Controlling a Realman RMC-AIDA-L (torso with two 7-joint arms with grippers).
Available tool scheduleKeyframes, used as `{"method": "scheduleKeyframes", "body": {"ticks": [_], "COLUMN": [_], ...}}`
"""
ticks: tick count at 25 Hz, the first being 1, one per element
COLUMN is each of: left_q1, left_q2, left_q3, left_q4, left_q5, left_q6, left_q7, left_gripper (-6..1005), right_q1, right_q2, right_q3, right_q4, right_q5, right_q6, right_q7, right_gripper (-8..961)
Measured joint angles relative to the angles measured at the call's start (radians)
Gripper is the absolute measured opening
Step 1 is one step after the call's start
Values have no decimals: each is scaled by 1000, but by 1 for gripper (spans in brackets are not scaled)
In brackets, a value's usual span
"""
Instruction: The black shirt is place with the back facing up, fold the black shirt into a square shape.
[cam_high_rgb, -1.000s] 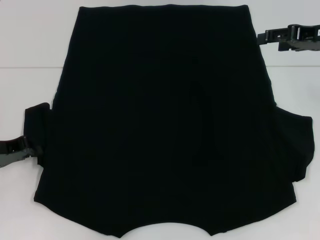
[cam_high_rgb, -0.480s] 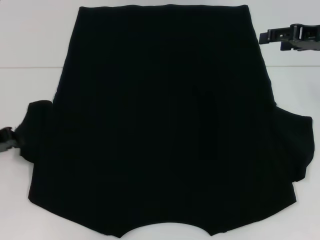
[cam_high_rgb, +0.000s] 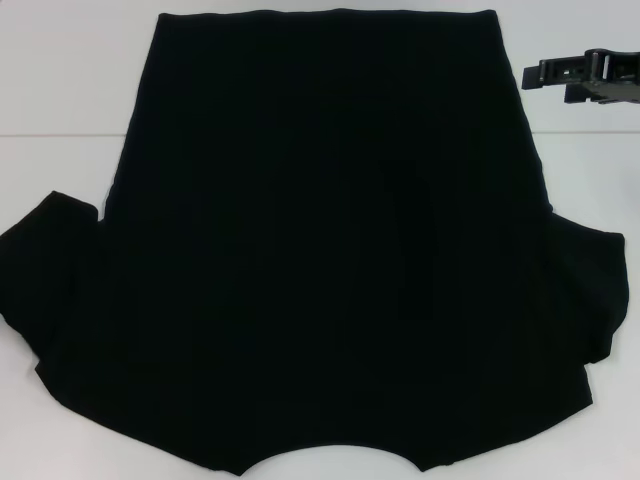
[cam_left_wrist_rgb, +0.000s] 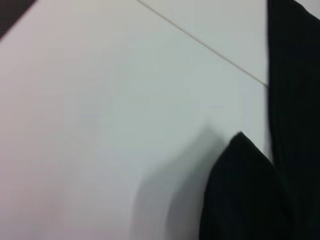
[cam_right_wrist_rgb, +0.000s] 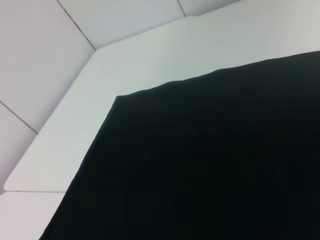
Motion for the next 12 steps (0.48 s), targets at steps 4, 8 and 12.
{"method": "scheduleKeyframes", "body": {"ticks": [4, 8, 12], "left_q1": [-2, -14, -31], "left_q2": [1, 7, 9], "left_q3": [0, 4, 27], "left_q4": [2, 7, 49], "left_q5": [2, 2, 2], "left_q6": [-8, 5, 57], "left_q7": [-6, -6, -7], "left_gripper": [30, 36, 42], "right_q1": [0, 0, 0], "right_q2": [0, 0, 0], "right_q3": [0, 0, -1], "right_q4": [0, 0, 0], "right_q5": [0, 0, 0], "right_q6": [0, 0, -5], "right_q7": [0, -1, -1], "right_gripper": [751, 748, 744]}}
